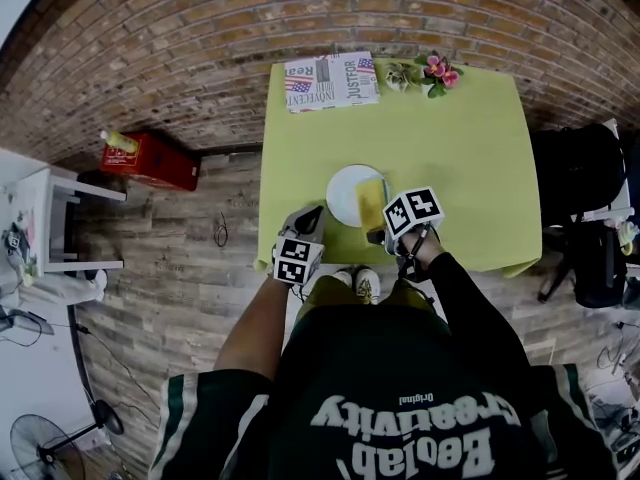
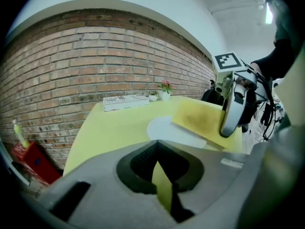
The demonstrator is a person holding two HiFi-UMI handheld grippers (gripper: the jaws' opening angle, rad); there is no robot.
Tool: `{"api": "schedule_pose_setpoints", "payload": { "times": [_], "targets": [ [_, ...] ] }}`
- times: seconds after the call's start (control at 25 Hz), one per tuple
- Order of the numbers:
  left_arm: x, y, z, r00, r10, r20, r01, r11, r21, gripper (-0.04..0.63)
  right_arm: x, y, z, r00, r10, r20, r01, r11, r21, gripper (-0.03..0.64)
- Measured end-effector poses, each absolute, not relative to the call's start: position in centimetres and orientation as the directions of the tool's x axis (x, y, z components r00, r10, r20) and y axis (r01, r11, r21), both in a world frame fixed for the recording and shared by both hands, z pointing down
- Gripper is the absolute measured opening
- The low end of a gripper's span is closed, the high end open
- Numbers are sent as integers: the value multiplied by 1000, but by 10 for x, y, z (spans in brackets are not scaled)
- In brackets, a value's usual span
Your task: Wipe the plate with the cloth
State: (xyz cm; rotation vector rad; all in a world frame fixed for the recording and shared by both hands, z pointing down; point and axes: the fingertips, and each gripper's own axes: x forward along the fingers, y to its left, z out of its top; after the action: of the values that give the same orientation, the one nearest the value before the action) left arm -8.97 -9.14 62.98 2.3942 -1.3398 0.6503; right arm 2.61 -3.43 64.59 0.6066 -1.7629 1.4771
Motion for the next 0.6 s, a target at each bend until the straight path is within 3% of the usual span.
{"api": "schedule_pose_setpoints", "payload": {
  "times": [0.44, 0.6],
  "targets": [
    [-88, -91, 631, 449, -710, 543, -857, -514, 36, 8, 55, -42, 647, -563, 41, 825, -804, 204, -559, 141],
    [-88, -93, 632, 446, -714, 540, -860, -509, 37, 8, 51, -48, 641, -569, 3, 822, -787, 287, -546, 138]
  ]
}}
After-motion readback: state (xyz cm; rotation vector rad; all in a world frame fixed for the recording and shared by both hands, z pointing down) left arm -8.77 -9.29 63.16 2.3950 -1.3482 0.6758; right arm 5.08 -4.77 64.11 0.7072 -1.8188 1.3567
